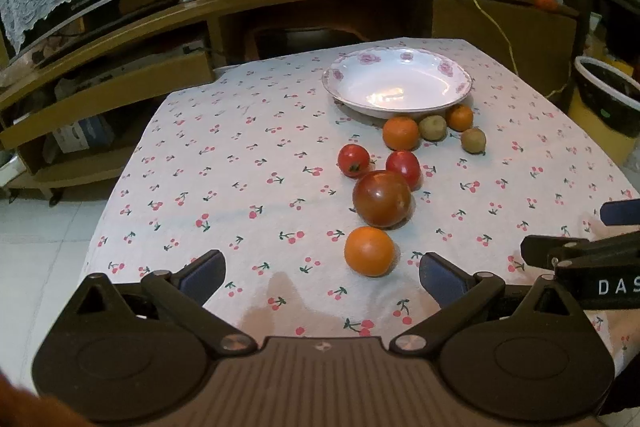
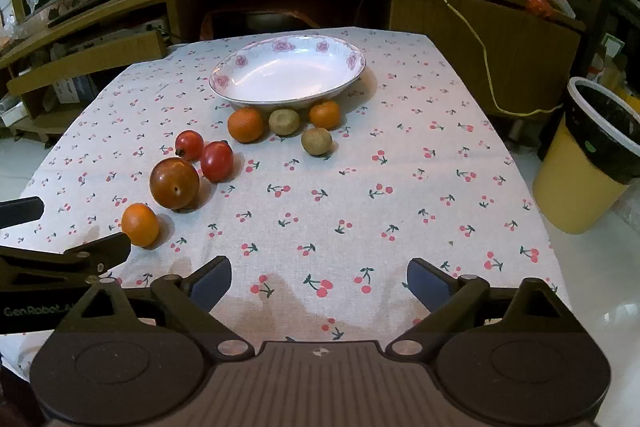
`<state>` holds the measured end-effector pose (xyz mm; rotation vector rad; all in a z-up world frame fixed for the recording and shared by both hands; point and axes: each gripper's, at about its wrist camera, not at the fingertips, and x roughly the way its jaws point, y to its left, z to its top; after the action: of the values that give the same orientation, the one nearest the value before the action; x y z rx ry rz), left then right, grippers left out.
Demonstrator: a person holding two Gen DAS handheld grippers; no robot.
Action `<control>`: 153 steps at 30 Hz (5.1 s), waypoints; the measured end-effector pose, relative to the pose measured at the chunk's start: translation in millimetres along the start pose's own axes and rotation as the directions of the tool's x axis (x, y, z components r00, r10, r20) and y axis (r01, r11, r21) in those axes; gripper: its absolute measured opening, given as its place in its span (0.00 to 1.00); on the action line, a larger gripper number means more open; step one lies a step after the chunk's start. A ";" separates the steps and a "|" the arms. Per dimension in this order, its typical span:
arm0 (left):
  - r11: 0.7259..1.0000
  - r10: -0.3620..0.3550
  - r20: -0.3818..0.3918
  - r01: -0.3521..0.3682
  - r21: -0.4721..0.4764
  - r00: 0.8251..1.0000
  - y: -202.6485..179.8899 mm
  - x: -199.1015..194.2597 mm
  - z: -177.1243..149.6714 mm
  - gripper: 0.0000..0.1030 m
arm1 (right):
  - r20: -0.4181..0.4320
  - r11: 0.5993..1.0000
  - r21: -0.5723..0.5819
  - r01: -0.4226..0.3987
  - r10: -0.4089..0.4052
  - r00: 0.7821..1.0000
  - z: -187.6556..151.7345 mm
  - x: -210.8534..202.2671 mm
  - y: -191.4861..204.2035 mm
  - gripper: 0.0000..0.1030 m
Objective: Organize fruits
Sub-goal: 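Reach the left tool toward the orange and close on it, then hold the orange in the left tool while the right tool grasps the dark red tomato, then carry both fruits over the white plate and open both tools, then move the left tool to a red tomato while the right tool reaches another red tomato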
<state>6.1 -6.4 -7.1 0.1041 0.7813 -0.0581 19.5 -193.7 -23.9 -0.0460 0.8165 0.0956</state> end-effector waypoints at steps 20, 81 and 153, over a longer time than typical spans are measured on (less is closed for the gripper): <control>0.997 -0.080 -0.045 0.081 0.016 0.996 -5.0 41.7 5.2 0.58 | -0.016 1.000 -0.009 -0.027 0.027 1.000 17.7 21.6 -9.2 0.88; 0.980 -0.197 -0.046 0.198 0.002 0.979 5.8 47.6 51.0 0.36 | -0.051 0.957 -0.036 -0.288 0.286 0.957 69.3 41.6 23.6 0.41; 0.985 -0.152 0.002 0.151 0.078 0.988 -6.0 128.6 152.1 0.46 | -0.004 0.979 -0.019 -0.203 0.203 0.979 160.3 111.4 -30.7 0.47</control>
<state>203.1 -31.6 9.1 0.1181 0.7780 -0.2332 214.8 -204.2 4.7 0.0195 0.8207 0.2961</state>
